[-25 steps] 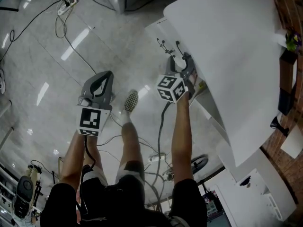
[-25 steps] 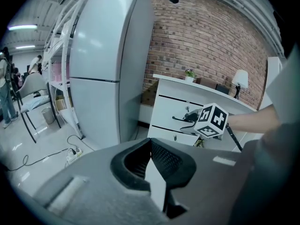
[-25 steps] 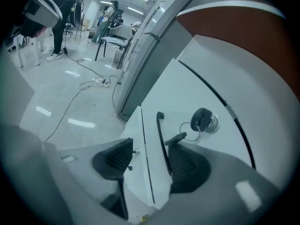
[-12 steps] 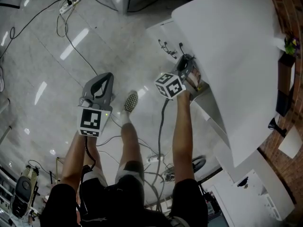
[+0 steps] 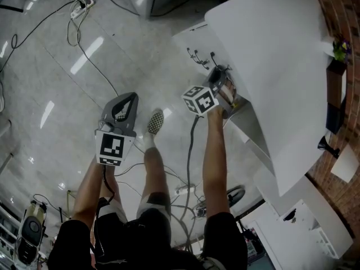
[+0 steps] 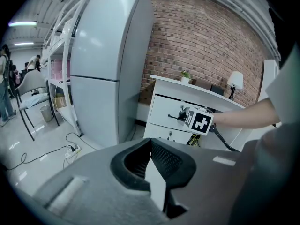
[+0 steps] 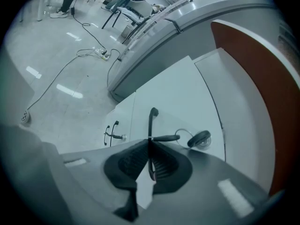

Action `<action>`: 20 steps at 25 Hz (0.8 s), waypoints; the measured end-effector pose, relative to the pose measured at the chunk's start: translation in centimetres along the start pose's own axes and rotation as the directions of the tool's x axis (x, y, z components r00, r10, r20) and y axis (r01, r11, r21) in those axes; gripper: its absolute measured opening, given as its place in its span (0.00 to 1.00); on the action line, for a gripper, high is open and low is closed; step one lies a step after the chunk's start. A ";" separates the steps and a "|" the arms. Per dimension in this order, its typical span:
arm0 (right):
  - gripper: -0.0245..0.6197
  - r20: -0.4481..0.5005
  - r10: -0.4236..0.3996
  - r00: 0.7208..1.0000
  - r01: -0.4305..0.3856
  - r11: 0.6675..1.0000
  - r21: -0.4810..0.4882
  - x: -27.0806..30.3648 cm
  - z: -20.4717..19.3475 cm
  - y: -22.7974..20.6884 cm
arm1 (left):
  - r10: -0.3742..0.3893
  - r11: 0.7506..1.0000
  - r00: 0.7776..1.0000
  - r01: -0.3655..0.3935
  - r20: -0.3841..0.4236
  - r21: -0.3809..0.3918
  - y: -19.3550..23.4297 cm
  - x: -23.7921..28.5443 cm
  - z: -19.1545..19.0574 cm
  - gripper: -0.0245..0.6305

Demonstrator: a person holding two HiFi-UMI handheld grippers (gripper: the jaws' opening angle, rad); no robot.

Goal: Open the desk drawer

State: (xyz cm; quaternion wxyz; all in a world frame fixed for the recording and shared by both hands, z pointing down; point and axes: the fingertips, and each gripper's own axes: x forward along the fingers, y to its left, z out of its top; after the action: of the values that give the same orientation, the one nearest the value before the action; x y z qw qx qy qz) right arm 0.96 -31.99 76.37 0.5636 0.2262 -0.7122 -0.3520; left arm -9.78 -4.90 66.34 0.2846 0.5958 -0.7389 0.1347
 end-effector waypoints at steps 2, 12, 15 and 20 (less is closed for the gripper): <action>0.07 -0.002 0.004 1.000 -0.004 1.000 -0.003 -0.4 0.0 0.3 | 0.000 1.000 1.000 0.000 -0.002 0.000 0.2 -0.2 -0.1 0.05; 0.07 0.014 0.017 1.000 -0.017 1.000 0.003 -2.9 0.6 1.9 | -0.002 1.000 1.000 0.002 0.008 0.029 1.0 -1.9 0.1 0.05; 0.07 0.003 0.023 1.000 -0.023 1.000 0.010 -3.7 0.7 2.6 | -0.010 0.999 1.000 0.010 0.008 0.042 1.0 -2.7 -0.1 0.05; 0.07 -0.001 0.036 0.999 -0.036 0.999 0.010 -4.8 0.9 3.7 | -0.013 0.998 1.000 0.013 0.004 0.055 1.7 -4.0 -0.3 0.05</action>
State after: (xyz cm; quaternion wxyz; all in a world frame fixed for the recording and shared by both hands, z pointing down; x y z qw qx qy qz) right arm 1.61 -25.96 75.97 0.5693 0.2161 -0.7176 -0.3381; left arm -10.78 -1.13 64.53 0.2674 0.6084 -0.7316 0.1520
